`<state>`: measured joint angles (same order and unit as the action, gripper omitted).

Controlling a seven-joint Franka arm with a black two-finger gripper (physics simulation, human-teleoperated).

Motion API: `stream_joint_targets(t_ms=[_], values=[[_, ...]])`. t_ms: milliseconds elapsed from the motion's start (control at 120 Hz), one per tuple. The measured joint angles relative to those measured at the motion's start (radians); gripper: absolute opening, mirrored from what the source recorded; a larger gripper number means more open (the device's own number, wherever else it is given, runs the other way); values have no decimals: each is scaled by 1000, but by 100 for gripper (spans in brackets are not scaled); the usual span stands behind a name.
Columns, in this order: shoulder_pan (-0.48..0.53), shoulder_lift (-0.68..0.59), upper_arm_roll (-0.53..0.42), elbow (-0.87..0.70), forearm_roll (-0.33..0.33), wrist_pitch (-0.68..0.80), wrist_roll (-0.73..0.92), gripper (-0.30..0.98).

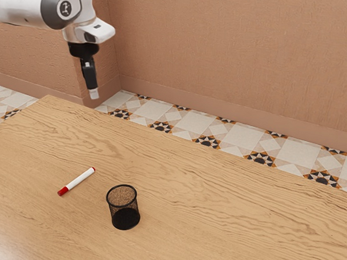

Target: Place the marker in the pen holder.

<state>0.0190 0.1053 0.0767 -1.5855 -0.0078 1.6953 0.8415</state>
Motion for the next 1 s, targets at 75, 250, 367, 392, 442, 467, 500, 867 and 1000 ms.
stream_joint_targets(t_ms=[75, 250, 367, 392, 442, 467, 500, 867, 1000], values=[[-1, 0, 0, 0, -1, 1, 18, 69], [0, 4, 2, -19, 0, 1, 51, 69], [64, -3, 8, -181, 1, 93, 55, 69], [86, 15, 9, -201, -4, 116, 52, 69], [126, 60, 10, -217, -13, 157, 46, 69], [141, 84, 10, -220, -17, 180, 44, 69], [153, 113, 11, -227, -23, 214, 39, 69], [162, 242, 19, -361, -119, 494, -74, 52], [159, 255, 22, -405, -129, 546, -107, 39]])
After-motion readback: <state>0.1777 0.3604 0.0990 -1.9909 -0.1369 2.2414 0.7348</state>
